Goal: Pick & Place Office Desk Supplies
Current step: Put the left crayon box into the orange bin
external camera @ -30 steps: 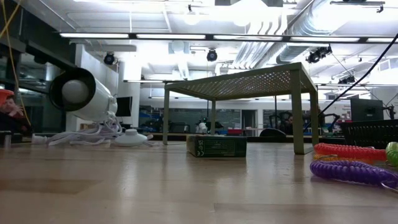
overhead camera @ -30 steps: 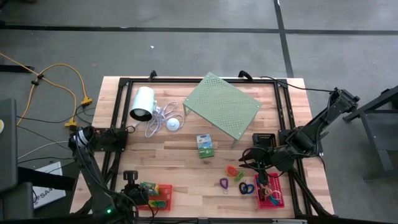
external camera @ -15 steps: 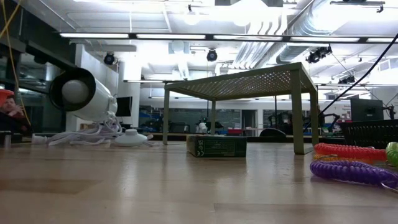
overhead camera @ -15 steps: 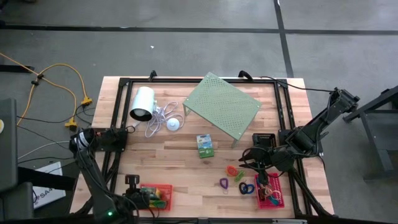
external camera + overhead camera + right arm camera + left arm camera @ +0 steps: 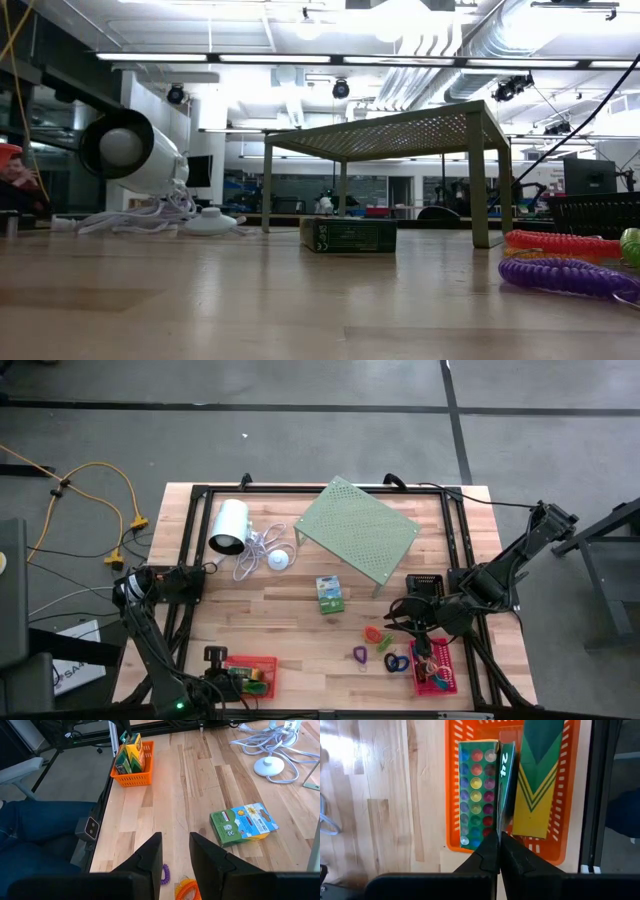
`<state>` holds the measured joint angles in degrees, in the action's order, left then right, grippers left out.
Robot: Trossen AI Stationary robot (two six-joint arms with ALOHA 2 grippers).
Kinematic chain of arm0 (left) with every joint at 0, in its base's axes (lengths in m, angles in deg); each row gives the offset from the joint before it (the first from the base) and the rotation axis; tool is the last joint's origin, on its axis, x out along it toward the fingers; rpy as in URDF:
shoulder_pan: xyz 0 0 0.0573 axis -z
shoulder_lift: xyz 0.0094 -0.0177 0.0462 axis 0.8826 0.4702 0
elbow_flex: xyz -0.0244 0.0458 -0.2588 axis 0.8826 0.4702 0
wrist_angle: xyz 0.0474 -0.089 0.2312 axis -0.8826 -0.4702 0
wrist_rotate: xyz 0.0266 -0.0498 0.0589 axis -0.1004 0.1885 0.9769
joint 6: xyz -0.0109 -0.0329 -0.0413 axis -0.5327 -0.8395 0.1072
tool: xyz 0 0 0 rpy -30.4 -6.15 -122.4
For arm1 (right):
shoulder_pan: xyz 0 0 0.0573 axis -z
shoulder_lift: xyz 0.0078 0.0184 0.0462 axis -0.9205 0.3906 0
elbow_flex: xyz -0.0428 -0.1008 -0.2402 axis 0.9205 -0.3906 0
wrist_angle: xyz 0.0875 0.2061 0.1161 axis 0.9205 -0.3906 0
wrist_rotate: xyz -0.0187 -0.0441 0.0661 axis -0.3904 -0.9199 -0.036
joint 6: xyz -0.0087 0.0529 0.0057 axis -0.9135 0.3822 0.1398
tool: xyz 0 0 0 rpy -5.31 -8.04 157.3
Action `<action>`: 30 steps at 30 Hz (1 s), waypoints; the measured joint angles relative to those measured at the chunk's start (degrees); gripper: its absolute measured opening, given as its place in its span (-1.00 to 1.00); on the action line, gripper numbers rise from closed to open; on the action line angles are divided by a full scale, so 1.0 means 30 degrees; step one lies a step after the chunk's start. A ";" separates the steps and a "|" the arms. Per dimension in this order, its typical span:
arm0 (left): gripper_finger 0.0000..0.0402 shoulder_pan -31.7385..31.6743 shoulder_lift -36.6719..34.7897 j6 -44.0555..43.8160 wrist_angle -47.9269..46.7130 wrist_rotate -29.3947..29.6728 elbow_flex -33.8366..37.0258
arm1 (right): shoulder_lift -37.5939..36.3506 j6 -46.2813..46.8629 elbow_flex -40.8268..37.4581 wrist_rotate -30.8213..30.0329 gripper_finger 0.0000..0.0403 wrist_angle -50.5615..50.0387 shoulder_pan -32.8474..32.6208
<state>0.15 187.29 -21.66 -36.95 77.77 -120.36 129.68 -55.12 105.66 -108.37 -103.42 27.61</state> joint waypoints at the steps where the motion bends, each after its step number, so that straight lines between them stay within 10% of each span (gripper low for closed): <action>1: -1.00 0.0000 0.0000 0.0000 0.0017 -0.0016 0.0000 | 0.0001 0.0000 0.0002 0.0000 -0.57 -0.0004 0.0003; 30: -0.47 0.0007 -0.0015 0.0638 0.0251 -0.0004 -0.0007 | -0.0005 0.0000 0.0006 0.0000 -0.57 0.0000 0.0000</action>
<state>0.17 187.25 -19.75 -36.20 77.76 -120.38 129.66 -55.12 105.67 -108.37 -103.42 27.61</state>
